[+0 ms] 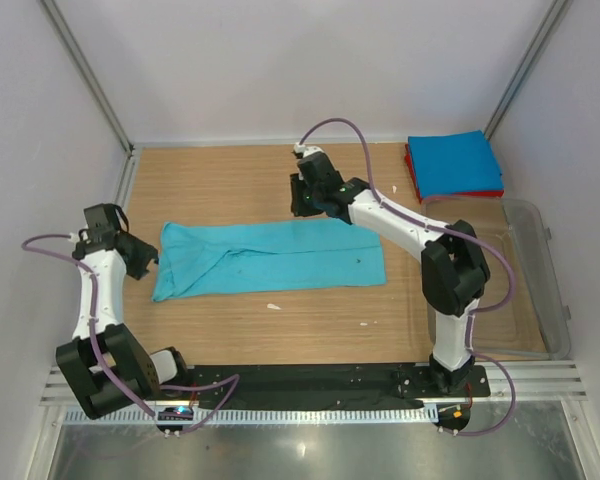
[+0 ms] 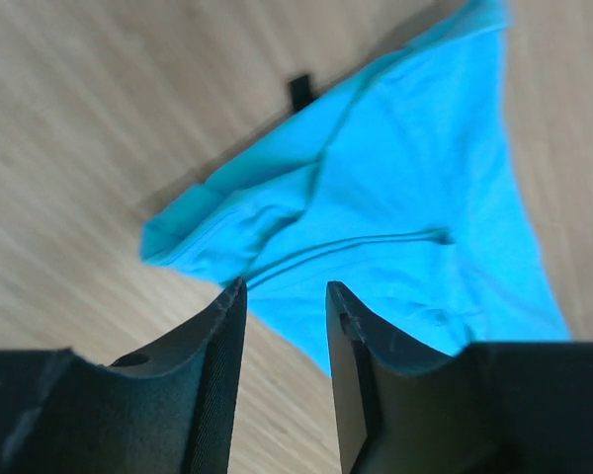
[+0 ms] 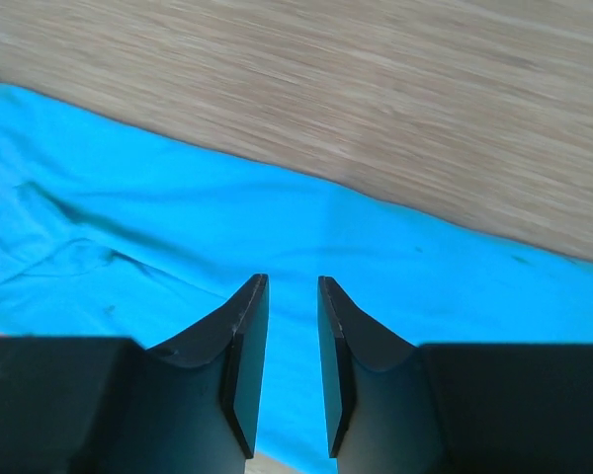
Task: Fold and stack the t-shirts
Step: Fold the tshirt
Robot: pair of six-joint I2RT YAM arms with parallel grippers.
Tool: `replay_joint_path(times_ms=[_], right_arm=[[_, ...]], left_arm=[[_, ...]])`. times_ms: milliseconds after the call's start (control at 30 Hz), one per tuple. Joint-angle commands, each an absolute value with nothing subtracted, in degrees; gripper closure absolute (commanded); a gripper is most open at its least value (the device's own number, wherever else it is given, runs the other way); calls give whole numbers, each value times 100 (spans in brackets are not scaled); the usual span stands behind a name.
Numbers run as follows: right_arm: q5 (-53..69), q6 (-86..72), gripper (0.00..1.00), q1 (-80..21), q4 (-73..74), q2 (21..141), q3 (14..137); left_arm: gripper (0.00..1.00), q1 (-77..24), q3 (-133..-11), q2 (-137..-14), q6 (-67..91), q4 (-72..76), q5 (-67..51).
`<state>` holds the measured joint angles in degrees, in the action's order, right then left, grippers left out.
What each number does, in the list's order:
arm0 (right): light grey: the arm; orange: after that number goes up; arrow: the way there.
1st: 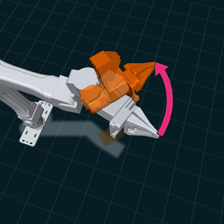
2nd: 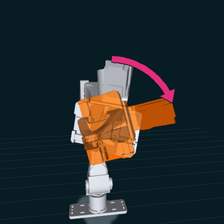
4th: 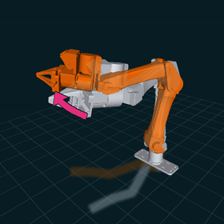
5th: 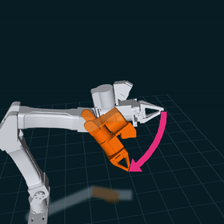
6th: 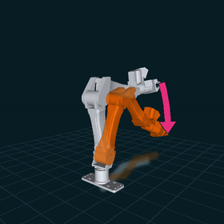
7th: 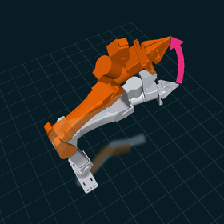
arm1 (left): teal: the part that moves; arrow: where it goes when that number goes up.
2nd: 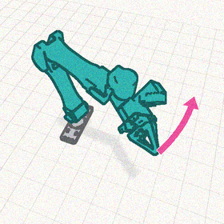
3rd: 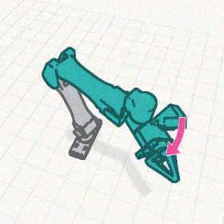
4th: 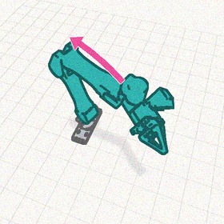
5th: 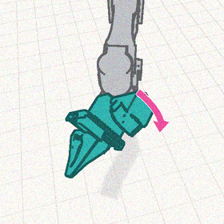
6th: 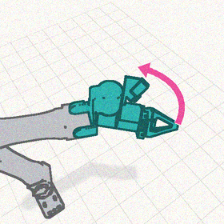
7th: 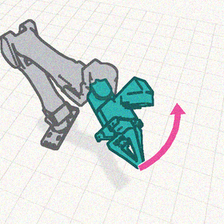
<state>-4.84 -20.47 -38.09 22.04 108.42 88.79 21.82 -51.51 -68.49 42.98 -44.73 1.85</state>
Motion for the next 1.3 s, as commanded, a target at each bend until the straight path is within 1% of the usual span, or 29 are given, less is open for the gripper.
replay_joint_path(times_ms=[0,100,167,200,267,433,567,600,667,767,833,867,1067,1167,1267], right_arm=[[-80,-1969,67,-4235,1943,11161,9552],[112,-1811,65,-4499,1838,11644,10132],[219,-1749,63,-4719,1776,12057,10572],[350,-1714,63,-4781,1758,12198,10739],[483,-1696,63,-4930,1697,12618,11203],[939,-1617,62,-5071,1538,13323,12048],[1309,-1617,61,-5089,1144,13710,12252],[1388,-1626,60,-5089,1056,13841,12261],[1625,-1626,59,-5089,897,13974,12366],[1977,-1617,59,-5098,922,14334,12708],[2117,-1582,59,-5098,905,14492,12849],[2127,-1539,59,-5098,897,14519,12858],[2408,-1433,59,-5107,765,14669,12850],[2575,-1354,58,-5133,756,14695,12850],[2593,-1196,57,-5177,800,14713,12841]], left_arm=[[60,2171,-5572,-7144,3947,-3763,-681],[59,2180,-5879,-7803,3569,-3332,-1229],[63,2180,-6300,-8479,3314,-3322,-1370],[65,2180,-6476,-8699,3235,-3383,-1371],[67,2180,-6949,-9339,3086,-3550,-1178],[67,2188,-7706,-10255,3041,-3392,-1213],[69,2180,-8199,-10854,2901,-3454,-1186],[71,2188,-8261,-11046,2900,-3454,-1187],[72,2188,-8384,-11197,2909,-3393,-1213],[79,2180,-8490,-11469,2892,-3322,-1178],[80,2180,-8560,-11610,2909,-3278,-1143],[84,2180,-8595,-11654,2918,-3278,-1151],[92,2180,-8833,-11918,2936,-3278,-1292],[92,2171,-8877,-11901,2927,-3296,-1248],[89,2180,-8956,-11848,2909,-3410,-1143]])
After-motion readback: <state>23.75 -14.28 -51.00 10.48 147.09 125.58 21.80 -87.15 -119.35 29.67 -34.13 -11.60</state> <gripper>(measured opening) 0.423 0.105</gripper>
